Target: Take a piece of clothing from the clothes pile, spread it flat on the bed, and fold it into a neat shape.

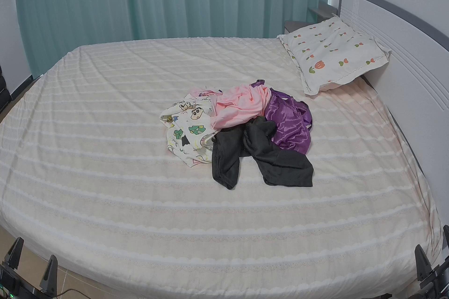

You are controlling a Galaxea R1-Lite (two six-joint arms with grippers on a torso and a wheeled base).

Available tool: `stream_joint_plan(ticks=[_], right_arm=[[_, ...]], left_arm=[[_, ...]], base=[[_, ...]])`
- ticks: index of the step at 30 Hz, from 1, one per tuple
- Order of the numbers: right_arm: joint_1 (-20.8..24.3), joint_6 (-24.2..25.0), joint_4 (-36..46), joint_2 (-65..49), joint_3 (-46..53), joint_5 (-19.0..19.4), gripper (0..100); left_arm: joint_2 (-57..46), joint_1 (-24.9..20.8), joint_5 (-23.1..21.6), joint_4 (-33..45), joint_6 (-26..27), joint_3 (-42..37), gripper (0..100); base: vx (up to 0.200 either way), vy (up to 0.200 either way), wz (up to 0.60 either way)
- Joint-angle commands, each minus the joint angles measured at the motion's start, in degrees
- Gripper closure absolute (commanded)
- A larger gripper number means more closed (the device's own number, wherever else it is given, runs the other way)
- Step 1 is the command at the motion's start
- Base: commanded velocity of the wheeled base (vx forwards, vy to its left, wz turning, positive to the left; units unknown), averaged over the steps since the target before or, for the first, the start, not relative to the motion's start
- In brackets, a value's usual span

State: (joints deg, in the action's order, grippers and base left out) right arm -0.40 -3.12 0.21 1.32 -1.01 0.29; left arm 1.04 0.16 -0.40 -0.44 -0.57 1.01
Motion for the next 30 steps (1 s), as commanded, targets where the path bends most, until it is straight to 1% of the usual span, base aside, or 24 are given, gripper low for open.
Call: stream_joint_plan(ticks=[1, 3, 4, 5, 6, 7, 8, 10, 11, 12, 14, 15, 16, 18, 19, 20, 21, 22, 23, 27, 28, 29, 30], right_arm=[[0.3, 1.2, -1.4, 2.7, -4.5, 0.8, 0], [0.1, 4.0, -1.1, 9.2, -13.4, 1.3, 0], [0.1, 4.6, -0.5, 12.7, -14.3, 1.9, 0], [0.1, 4.6, -0.5, 12.7, -14.3, 1.9, 0], [0.8, 3.1, -0.6, 18.9, -13.9, 4.1, 0], [0.9, 3.1, -0.6, 19.4, -13.9, 4.3, 0], [1.8, 3.0, -1.4, 27.0, -13.7, 6.4, 0], [2.8, 3.6, -3.6, 35.4, -14.4, 7.2, 0], [3.0, 3.9, -4.3, 36.7, -14.5, 7.2, 0], [4.4, 5.2, -8.3, 43.3, -15.3, 7.3, 0], [7.3, 6.9, -14.5, 52.4, -16.2, 7.2, 0], [8.0, 7.3, -15.9, 54.4, -16.5, 7.1, 0], [9.8, 9.1, -20.2, 60.8, -17.3, 6.5, 0], [11.7, 12.7, -26.2, 70.7, -19.6, 4.9, 0], [12.2, 13.8, -27.7, 73.3, -20.4, 4.2, 0], [12.2, 13.8, -27.7, 73.3, -20.4, 4.2, 0], [14.0, 16.4, -30.5, 79.9, -23.1, 2.8, 0], [14.5, 17.0, -31.1, 81.2, -23.7, 2.5, 0], [15.3, 19.0, -32.5, 85.8, -25.9, 1.8, 0], [17.3, 23.3, -34.3, 95.5, -30.5, 1.3, 0], [17.3, 23.3, -34.3, 95.5, -30.5, 1.3, 0], [18.0, 25.3, -35.0, 98.8, -31.9, 1.0, 0], [18.2, 25.6, -35.3, 99.6, -32.2, 0.9, 0]], left_arm=[[-0.8, 0.0, 0.0, -0.1, 0.0, -1.0, 0], [-0.8, 0.0, -0.1, -0.1, 0.0, -1.0, 0], [-0.8, 0.0, -0.1, -0.1, 0.1, -1.0, 0], [-0.8, 0.0, -0.1, -0.1, 0.1, -1.0, 0], [-0.9, 0.0, -0.2, -0.1, 0.2, -1.0, 0], [-0.9, 0.0, -0.2, -0.2, 0.2, -1.0, 0], [-0.9, 0.0, -0.2, -0.1, 0.7, -1.0, 0], [-0.9, 0.0, -0.1, -0.1, 0.7, -1.0, 0], [-0.9, 0.0, -0.1, -0.1, 0.7, -1.0, 0], [-0.9, 0.0, -0.2, -0.1, 1.1, -1.0, 0], [-0.9, 0.0, -0.1, -0.1, 2.1, -1.0, 0], [-0.9, 0.0, -0.1, -0.1, 2.2, -1.0, 0], [-0.9, 0.0, -0.1, -0.1, 2.2, -1.0, 0], [-0.9, 0.0, 0.0, -0.1, 2.1, -1.0, 0], [-0.9, 0.0, 0.0, 0.0, 2.0, -1.0, 0], [-0.9, 0.0, 0.0, 0.0, 2.0, -1.0, 0], [-0.8, -0.1, 0.0, 0.0, 1.9, -1.0, 0], [-0.9, 0.0, 0.0, 0.0, 1.9, -1.0, 0], [-0.9, 0.0, 0.0, 0.0, 2.0, -1.0, 0], [-0.9, 0.0, 0.0, -0.1, 2.2, -1.0, 0], [-0.9, 0.0, 0.0, -0.1, 2.2, -1.0, 0], [-0.9, -0.1, 0.0, -0.1, 2.1, -1.0, 0], [-0.9, -0.1, 0.0, -0.1, 2.1, -1.0, 0]], base=[[0.0, 0.0, 0.0], [0.0, 0.0, 0.0], [0.0, 0.0, 0.0], [0.0, 0.0, 0.0], [0.0, 0.0, 0.0], [0.0, 0.0, 0.0], [0.0, 0.0, 0.0], [0.0, 0.0, 0.0], [0.0, 0.0, 0.0], [0.0, 0.0, 0.0], [0.0, 0.0, 0.0], [0.0, 0.0, 0.0], [0.0, 0.0, 0.0], [0.0, 0.0, 0.0], [0.0, 0.0, 0.0], [0.0, 0.0, 0.0], [0.0, 0.0, 0.0], [0.0, 0.0, 0.0], [0.0, 0.0, 0.0], [0.0, 0.0, 0.0], [0.0, 0.0, 0.0], [0.0, 0.0, 0.0], [0.0, 0.0, 0.0]])
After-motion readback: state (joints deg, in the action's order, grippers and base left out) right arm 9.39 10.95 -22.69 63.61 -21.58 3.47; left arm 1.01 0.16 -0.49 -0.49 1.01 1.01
